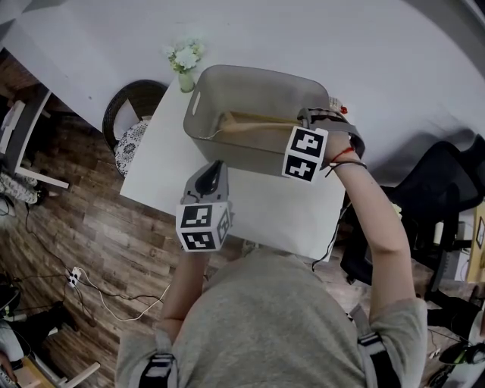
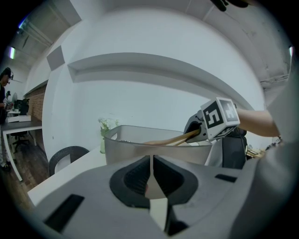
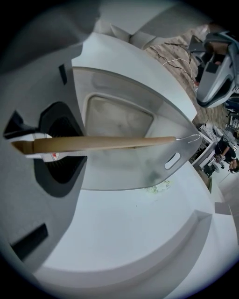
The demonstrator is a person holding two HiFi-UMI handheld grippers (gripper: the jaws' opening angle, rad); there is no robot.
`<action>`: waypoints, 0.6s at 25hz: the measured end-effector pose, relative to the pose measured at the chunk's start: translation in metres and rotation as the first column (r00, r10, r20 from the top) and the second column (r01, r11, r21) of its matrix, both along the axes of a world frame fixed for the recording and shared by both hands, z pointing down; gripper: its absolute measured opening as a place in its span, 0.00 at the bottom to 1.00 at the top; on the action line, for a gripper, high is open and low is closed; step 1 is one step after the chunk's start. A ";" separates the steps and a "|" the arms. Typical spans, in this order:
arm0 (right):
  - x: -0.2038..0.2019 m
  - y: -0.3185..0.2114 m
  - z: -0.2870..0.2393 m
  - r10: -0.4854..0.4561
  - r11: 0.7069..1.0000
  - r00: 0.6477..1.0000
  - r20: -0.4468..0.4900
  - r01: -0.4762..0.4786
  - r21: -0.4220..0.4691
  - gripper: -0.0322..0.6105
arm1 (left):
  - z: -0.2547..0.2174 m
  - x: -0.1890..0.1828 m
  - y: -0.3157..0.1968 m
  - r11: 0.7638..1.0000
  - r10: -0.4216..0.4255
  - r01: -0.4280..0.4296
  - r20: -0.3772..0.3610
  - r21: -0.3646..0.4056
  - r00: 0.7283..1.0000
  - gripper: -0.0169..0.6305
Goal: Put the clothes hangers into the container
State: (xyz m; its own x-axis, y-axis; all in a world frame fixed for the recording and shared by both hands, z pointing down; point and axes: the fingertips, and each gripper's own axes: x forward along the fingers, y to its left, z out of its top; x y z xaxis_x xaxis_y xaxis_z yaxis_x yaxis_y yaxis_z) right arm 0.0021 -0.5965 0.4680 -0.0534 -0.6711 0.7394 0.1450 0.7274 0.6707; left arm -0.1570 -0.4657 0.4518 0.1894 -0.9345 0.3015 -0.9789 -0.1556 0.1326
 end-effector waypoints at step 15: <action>0.013 0.046 -0.023 -0.022 0.999 0.999 0.032 0.020 0.041 0.24 | -0.009 0.017 0.032 0.999 0.039 -0.040 0.014 0.014 0.999 0.06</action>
